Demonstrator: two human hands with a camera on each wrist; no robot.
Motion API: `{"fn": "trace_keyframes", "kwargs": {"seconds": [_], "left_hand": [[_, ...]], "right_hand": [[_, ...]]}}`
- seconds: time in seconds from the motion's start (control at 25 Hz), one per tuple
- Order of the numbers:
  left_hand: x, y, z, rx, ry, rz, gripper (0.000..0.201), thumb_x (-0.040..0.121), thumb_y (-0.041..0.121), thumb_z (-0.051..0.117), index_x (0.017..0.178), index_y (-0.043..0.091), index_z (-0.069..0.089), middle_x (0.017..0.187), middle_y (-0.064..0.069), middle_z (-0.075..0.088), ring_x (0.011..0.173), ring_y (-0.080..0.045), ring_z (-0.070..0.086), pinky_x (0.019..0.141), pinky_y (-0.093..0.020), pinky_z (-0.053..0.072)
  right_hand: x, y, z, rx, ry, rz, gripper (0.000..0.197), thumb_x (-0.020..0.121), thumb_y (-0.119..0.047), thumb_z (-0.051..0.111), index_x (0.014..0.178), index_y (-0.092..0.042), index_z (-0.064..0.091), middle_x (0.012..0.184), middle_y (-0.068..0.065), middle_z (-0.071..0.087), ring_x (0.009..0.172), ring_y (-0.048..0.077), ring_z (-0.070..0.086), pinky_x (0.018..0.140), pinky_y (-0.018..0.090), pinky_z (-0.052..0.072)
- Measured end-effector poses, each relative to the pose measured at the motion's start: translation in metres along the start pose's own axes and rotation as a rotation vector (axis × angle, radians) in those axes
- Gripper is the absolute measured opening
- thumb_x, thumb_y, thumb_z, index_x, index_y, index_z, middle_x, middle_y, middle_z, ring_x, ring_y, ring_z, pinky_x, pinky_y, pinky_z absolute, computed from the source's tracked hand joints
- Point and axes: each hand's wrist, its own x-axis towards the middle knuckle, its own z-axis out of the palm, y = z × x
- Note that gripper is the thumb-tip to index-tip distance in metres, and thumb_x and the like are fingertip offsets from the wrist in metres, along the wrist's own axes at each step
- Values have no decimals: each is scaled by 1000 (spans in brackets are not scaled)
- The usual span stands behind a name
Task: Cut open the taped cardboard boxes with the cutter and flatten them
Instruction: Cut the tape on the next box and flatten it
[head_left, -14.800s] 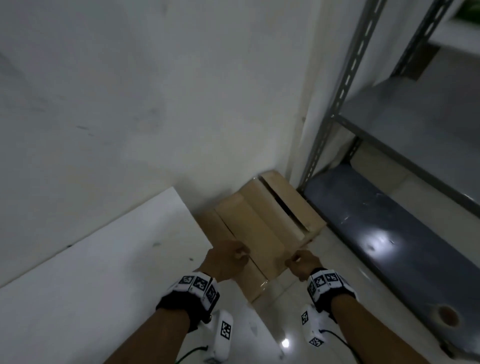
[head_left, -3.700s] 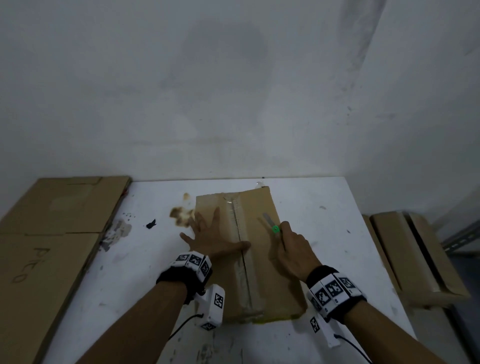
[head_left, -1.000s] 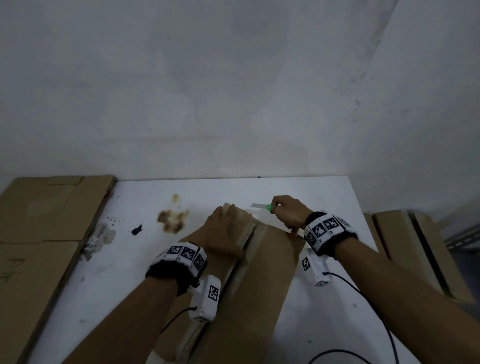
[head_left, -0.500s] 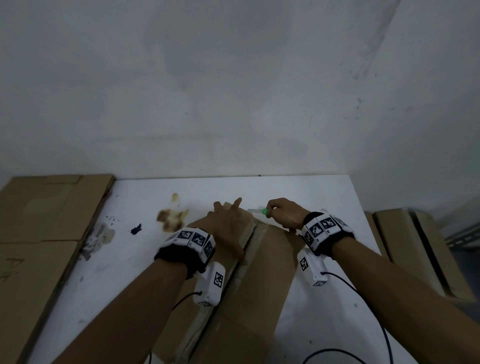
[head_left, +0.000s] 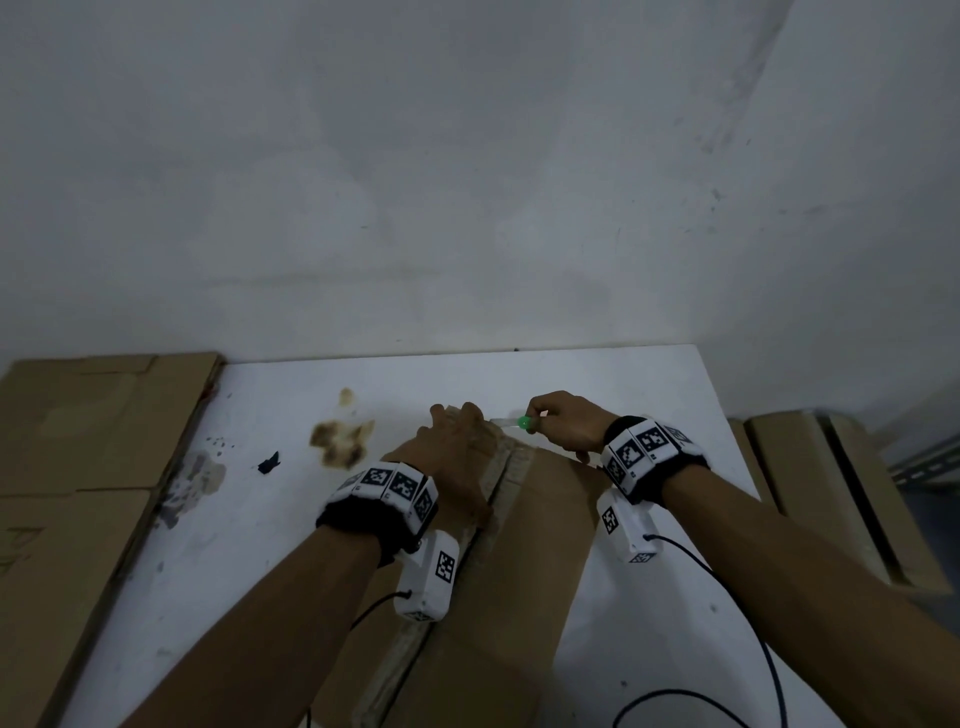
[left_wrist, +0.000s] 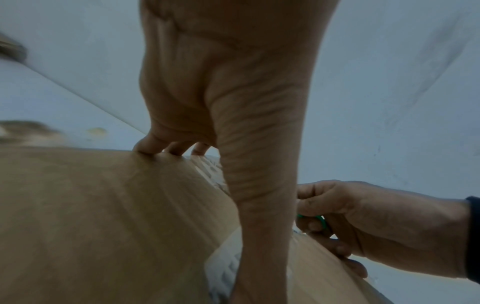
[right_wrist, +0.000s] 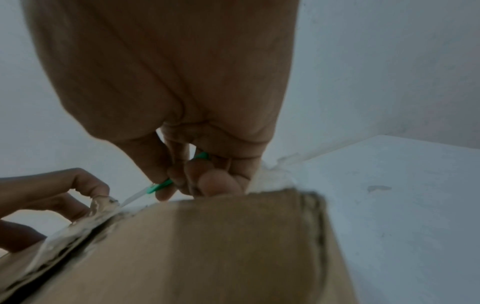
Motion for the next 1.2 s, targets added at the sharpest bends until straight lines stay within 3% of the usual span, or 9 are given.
{"fn": "trace_keyframes", "kwargs": {"seconds": [0.12,0.32,0.56,0.72,0.84,0.92,0.96,1.08,1.2], "left_hand": [[0,0,1,-11,9,6,109,43,47,95,124,29,24,124,-8,27,113,-38,50,89,-55,53],[-3,-1,0,-15,14,9,110,46,45,96,128,29,24,129,-9,26,115,-39,49,90,-55,53],[-3,-3,-3,-81,10,13,113,45,43,96,130,30,22,123,-4,29,107,-33,52,83,-45,55],[-6,-13,-9,-195,-13,27,111,36,51,90,122,41,21,117,0,32,103,-30,53,82,-47,58],[-5,-18,-7,-267,-12,59,107,39,47,89,121,46,21,121,0,32,109,-30,51,87,-47,56],[-6,-20,-5,-311,2,121,109,52,36,92,134,41,20,125,3,31,119,-26,44,96,-44,50],[-7,-23,-4,-340,13,146,116,53,35,92,143,36,19,129,4,31,124,-24,40,101,-42,47],[-16,-29,1,-469,65,185,135,42,55,84,154,34,13,153,3,28,141,-22,30,112,-45,39],[-25,-29,18,-371,114,182,122,55,69,75,154,38,11,162,-1,15,149,-29,15,119,-57,23]], "right_hand": [[-1,0,-3,20,-26,-11,21,104,-24,47,98,-8,60,75,-10,44,59,13,43,39,22,43],[-7,-8,-6,-132,-34,-56,19,104,-17,44,104,-8,61,81,-12,46,64,2,40,44,3,39],[-20,-15,-21,-331,-147,-47,27,101,-10,43,116,-5,64,78,-9,44,60,5,39,40,4,37],[-23,-12,-25,-397,-186,-33,17,101,-12,42,103,-12,58,79,-9,44,63,5,40,39,3,36],[-21,-2,-23,-296,-93,-35,15,101,-11,41,100,-10,56,83,-2,49,62,11,43,40,12,40],[-19,8,-19,-154,64,-25,19,103,-18,40,99,-7,55,84,5,52,60,19,45,43,28,45],[-19,10,-15,-72,138,-21,20,104,-20,40,97,-7,54,80,7,52,59,21,45,44,30,43],[-37,1,11,151,233,-32,22,103,-21,42,84,-15,49,71,5,55,57,21,48,53,29,41],[-71,-1,56,293,158,-12,19,102,-20,38,85,-14,45,68,7,61,54,23,54,55,33,47]]}}
